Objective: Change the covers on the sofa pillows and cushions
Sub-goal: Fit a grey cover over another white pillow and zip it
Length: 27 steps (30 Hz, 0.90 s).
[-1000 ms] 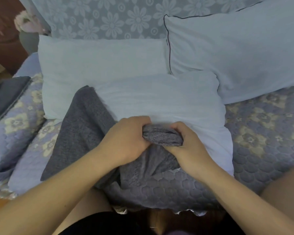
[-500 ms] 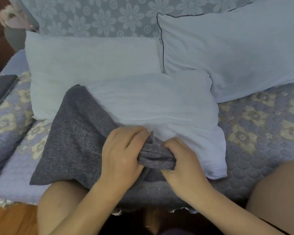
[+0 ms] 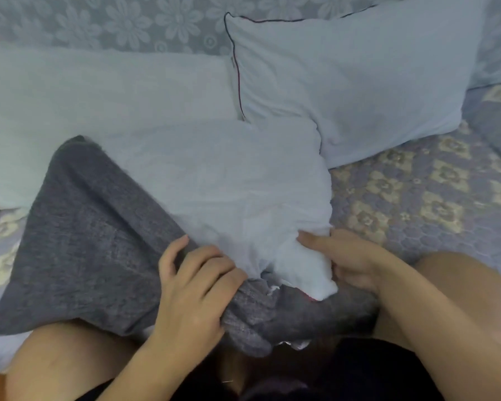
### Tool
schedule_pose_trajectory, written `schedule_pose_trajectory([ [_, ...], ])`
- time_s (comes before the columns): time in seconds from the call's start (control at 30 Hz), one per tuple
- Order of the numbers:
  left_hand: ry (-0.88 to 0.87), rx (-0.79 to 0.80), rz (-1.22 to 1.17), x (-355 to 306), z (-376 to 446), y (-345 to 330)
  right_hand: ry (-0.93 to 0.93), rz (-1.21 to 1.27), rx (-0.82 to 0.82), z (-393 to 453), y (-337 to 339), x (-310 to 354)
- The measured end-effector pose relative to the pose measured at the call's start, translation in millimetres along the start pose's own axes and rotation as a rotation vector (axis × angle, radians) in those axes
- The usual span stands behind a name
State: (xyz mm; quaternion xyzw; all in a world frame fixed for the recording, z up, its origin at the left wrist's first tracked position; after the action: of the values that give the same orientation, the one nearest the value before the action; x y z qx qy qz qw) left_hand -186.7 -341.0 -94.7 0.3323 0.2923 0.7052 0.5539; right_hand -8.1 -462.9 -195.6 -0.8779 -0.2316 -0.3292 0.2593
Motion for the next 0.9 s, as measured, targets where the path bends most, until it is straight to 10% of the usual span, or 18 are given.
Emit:
schedule_pose_trajectory([
  [0.53, 0.12, -0.053, 0.027, 7.1, -8.7, 6.5, 0.067, 0.242, 0.078, -5.4, -91.6, 5.5],
  [0.73, 0.53, -0.008, 0.225, 11.7, -1.6, 24.0, -0.003, 0.353, 0.095, -11.3, -95.1, -7.2],
  [0.9, 0.987, 0.125, -0.113, 20.5, -39.1, 23.5, -0.084, 0.487, 0.226, -24.1, -105.7, -13.1],
])
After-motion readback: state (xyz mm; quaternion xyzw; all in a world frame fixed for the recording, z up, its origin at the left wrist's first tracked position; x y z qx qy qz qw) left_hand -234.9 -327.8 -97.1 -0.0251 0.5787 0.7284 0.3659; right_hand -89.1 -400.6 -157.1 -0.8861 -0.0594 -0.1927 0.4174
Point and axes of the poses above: each hand's wrist, its own z-axis towards the middle knuckle, its own y-axis out of the back of the hand, x = y × z, the point moved 8 cm from there along z, towards the middle knuckle, and after that the axes turned 13 degrees about z, right-handed, at the moved point
